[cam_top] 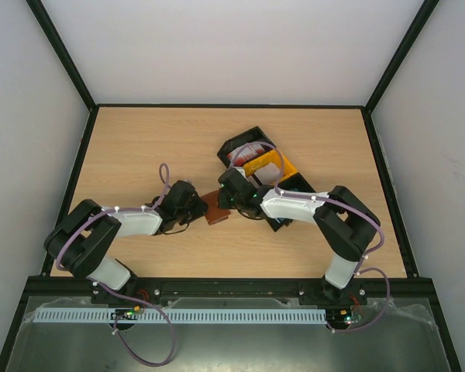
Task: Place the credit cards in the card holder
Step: Close the card holder at the center of the board.
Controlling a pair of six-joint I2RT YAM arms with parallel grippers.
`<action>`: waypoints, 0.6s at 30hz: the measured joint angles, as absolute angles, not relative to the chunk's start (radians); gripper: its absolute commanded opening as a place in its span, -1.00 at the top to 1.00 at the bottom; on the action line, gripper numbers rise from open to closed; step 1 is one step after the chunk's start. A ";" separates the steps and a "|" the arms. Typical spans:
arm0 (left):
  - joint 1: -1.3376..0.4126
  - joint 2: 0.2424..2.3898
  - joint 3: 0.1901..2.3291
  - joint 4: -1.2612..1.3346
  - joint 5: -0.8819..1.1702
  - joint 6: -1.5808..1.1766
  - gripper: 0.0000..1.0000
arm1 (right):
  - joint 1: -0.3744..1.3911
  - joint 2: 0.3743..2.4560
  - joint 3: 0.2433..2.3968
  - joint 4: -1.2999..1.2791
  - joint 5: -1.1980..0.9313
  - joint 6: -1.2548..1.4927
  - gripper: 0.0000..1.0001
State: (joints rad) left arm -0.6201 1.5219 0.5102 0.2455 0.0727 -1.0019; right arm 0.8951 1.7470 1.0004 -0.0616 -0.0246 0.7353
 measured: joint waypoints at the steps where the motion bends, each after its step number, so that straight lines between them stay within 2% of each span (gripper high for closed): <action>1: -0.620 1.522 0.510 0.245 0.073 -1.002 0.41 | 0.889 1.747 1.000 -0.058 -0.032 0.742 0.78; 18: -0.619 1.522 0.510 0.245 0.075 -0.999 0.41 | 0.879 1.821 1.024 -0.047 -0.138 0.742 0.79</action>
State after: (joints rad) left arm -0.6186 1.5219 0.5098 0.2455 0.0746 -0.9985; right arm 0.8791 1.8214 1.0237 -0.0475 -0.1383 0.7418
